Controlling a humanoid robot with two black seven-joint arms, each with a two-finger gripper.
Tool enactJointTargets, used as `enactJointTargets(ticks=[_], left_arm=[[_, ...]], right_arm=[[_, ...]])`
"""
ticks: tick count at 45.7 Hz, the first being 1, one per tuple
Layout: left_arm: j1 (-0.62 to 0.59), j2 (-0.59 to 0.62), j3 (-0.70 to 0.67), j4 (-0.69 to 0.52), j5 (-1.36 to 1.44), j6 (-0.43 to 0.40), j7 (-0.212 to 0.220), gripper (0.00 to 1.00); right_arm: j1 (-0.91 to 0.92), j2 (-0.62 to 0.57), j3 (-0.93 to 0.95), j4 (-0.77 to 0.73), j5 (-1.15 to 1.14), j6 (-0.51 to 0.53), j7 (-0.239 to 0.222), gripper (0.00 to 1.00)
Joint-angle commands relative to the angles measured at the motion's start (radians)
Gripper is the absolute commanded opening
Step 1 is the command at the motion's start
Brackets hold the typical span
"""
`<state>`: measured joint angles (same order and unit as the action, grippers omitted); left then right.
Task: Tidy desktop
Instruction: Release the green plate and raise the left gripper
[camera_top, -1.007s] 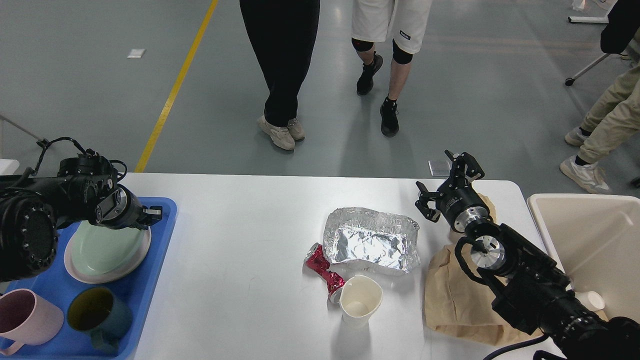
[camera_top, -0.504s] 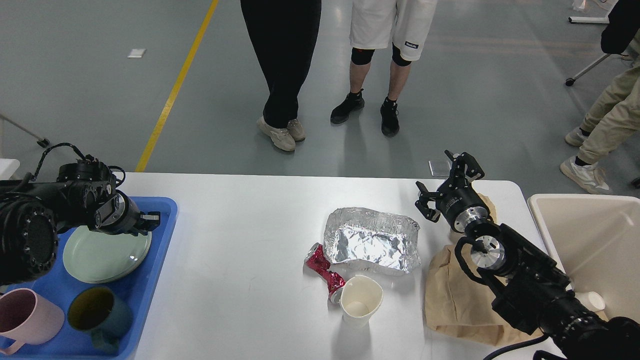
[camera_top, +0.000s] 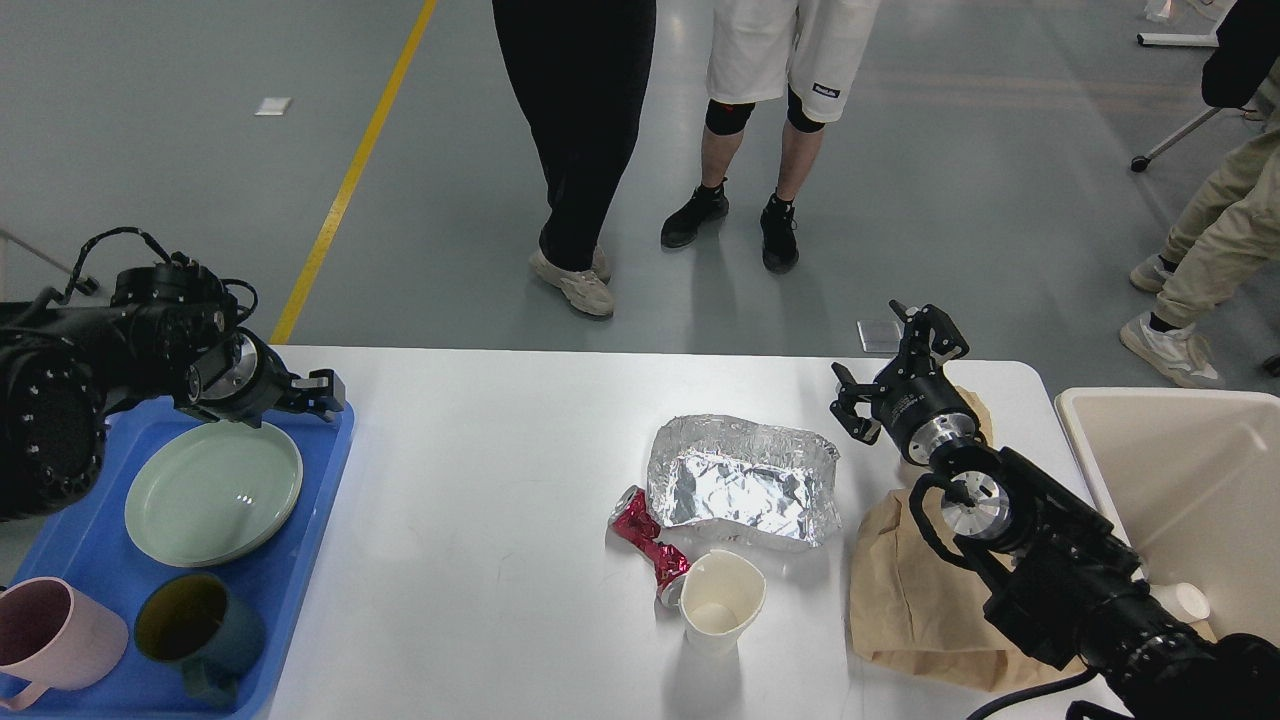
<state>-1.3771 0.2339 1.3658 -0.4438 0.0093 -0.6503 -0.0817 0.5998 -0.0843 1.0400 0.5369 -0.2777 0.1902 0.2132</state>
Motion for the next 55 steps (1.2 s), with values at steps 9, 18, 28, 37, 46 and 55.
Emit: enactJointTargets(ticks=[9, 18, 28, 37, 46, 55], left_arm=[[-0.227, -0.027, -0.169, -0.007, -0.012, -0.121, 0.003, 0.97], [-0.339, -0.027, -0.411, 0.017, -0.015, -0.097, 0.005, 0.97], [-0.324, -0.016, -0.795, 0.131, -0.014, -0.084, 0.007, 0.97], [-0.321, -0.005, -0.93, 0.198, -0.015, -0.083, -0.01, 0.97], [-0.246, -0.005, -1.004, 0.278, -0.014, 0.0, -0.001, 0.97], [-0.223, -0.011, -1.132, 0.286, -0.035, 0.021, 0.007, 0.97]], right_arm=[[0.0, 0.0, 0.0, 0.0, 0.0, 0.0, 0.0, 1.0], [0.0, 0.0, 0.0, 0.0, 0.0, 0.0, 0.0, 1.0], [0.0, 0.0, 0.0, 0.0, 0.0, 0.0, 0.0, 1.0], [0.0, 0.0, 0.0, 0.0, 0.0, 0.0, 0.0, 1.0], [0.0, 0.0, 0.0, 0.0, 0.0, 0.0, 0.0, 1.0], [0.0, 0.0, 0.0, 0.0, 0.0, 0.0, 0.0, 1.0]])
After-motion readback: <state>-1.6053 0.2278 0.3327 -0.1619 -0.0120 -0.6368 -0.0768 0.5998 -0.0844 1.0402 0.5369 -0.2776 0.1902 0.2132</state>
